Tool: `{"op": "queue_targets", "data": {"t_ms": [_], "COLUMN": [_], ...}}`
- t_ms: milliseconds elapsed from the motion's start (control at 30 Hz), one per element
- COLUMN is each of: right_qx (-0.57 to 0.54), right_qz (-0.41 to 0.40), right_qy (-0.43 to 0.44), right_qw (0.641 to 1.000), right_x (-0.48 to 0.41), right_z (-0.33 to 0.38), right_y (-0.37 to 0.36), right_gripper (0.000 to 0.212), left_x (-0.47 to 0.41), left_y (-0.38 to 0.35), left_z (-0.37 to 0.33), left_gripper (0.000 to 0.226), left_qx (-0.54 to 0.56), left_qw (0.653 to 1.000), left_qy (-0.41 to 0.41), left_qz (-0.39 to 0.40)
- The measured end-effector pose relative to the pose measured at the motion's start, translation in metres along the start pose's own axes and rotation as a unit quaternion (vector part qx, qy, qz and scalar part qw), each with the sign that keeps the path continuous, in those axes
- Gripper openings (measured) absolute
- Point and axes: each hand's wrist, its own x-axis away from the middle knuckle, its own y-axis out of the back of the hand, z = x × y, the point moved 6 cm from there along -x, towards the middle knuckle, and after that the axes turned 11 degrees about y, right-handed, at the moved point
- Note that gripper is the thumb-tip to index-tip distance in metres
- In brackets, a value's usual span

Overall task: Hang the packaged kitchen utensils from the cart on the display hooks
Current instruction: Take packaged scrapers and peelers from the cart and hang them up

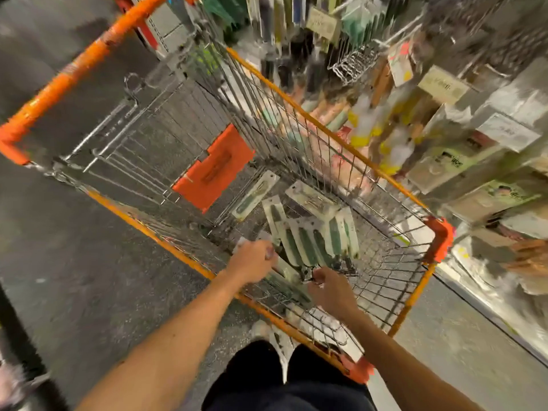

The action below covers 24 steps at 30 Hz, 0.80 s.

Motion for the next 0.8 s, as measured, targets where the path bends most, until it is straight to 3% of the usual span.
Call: {"op": "queue_targets", "data": {"t_ms": [200,400,567,800], "right_qx": [0.035,-0.01,0.016,0.064], "right_qz": [0.002,-0.003,0.01,-0.001], "right_qy": [-0.088,-0.209,-0.245,-0.254], "right_qw": [0.996,0.978,0.969,0.965], "right_x": [-0.062,-0.125,-0.165,-0.194], "right_z": [-0.026,-0.052,-0.064,-0.068], "right_y": [-0.015,-0.036,-0.056,-0.067], "right_gripper": [0.023,0.048,0.058,0.069], "left_x": [-0.101,-0.2,-0.253,-0.275], "left_y": [-0.016,-0.062,-0.083,-0.092], "left_z": [0.015,0.028,0.038,0.037], "left_gripper": [0.038,0.088,0.112,0.119], "left_qx": [0.039,0.196,0.257,0.283], "left_qw": [0.991,0.955,0.936,0.923], "left_qy": [0.056,0.128,0.185,0.244], "left_qz": [0.116,0.181,0.157,0.093]}}
